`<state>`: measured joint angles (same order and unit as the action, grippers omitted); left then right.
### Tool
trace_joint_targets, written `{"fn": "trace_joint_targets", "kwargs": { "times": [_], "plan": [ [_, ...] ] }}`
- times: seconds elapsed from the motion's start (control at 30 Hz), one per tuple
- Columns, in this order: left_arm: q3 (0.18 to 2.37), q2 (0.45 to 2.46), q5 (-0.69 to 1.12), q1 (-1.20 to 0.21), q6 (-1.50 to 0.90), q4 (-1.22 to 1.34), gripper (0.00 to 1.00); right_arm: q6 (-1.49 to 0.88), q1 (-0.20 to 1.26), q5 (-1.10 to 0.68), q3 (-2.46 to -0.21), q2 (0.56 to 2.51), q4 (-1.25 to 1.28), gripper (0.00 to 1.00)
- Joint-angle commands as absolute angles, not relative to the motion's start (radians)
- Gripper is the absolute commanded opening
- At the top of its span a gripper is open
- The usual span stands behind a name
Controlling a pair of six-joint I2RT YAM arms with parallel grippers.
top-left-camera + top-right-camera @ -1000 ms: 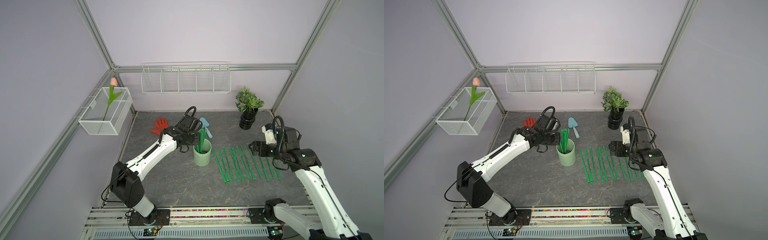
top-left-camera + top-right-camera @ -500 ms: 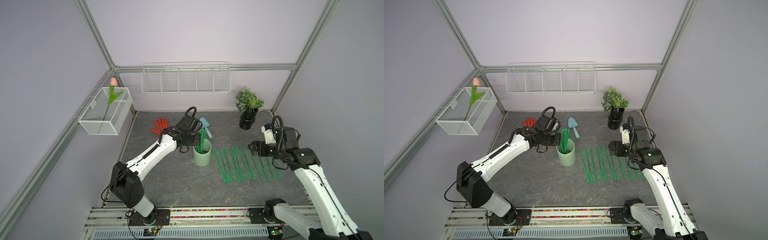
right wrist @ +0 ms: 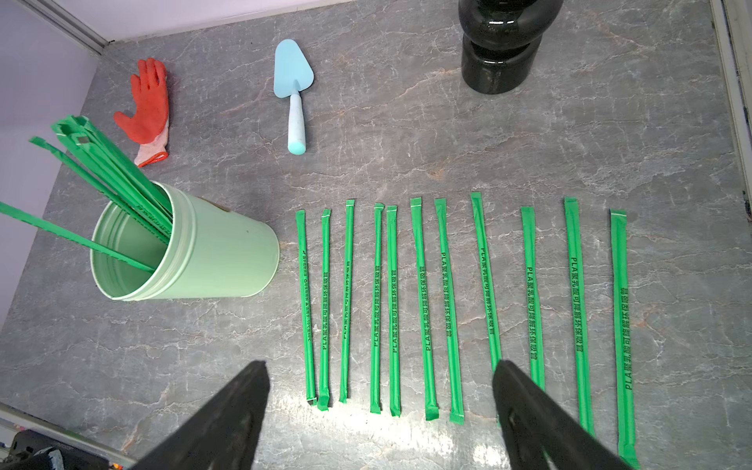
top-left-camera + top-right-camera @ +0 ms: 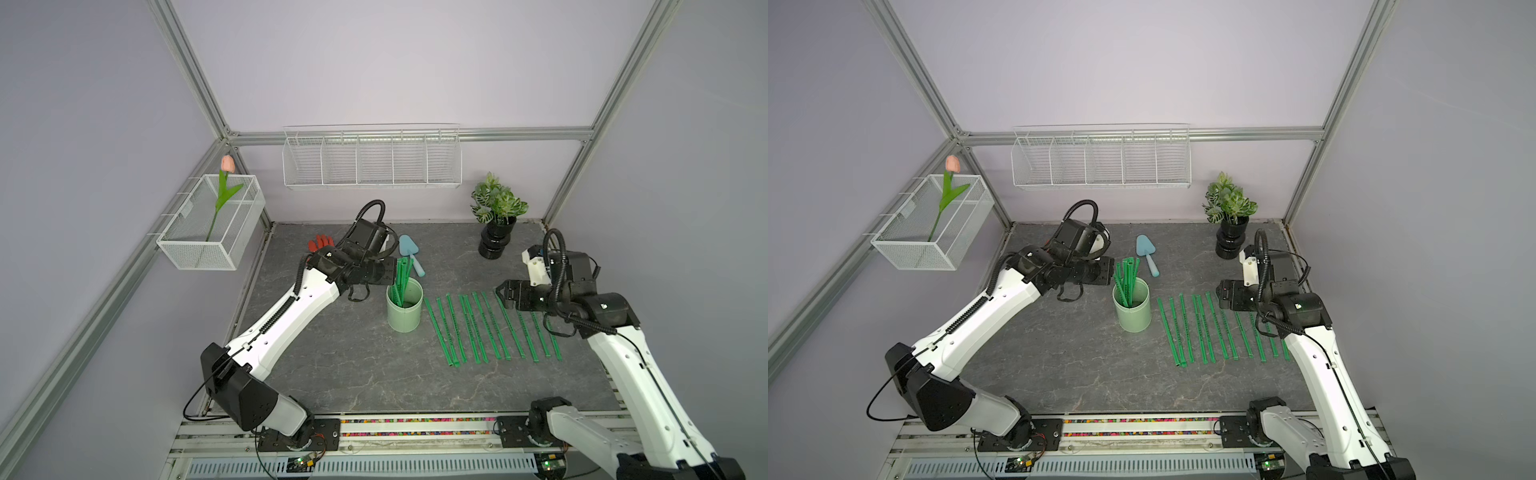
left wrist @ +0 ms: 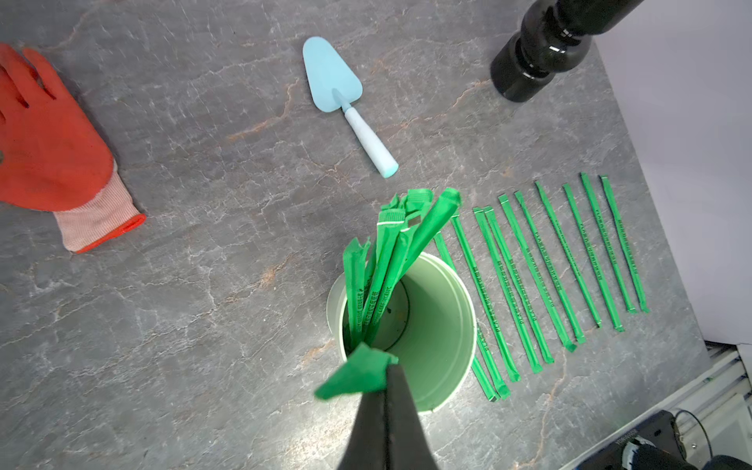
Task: Take the straws out of the storage container
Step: Pick up the straw from the container.
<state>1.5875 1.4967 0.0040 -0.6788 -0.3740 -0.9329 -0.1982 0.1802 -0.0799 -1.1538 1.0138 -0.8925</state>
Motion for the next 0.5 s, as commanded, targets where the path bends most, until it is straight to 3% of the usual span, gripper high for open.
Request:
{"fn": "trace_joint_targets", "kwargs": {
  "times": [0.0,0.47],
  "plan": [
    [1.656,1.467,-0.014,-0.673,-0.334,-1.012,0.00,-0.196,0.187,-0.101,-1.180,1.017,-0.888,0.89],
    [1.987,1.376,-0.170,-0.673,-0.257,-1.178,0.00,-0.194,0.189,-0.114,-1.201,1.020,-0.897,0.89]
  ]
}}
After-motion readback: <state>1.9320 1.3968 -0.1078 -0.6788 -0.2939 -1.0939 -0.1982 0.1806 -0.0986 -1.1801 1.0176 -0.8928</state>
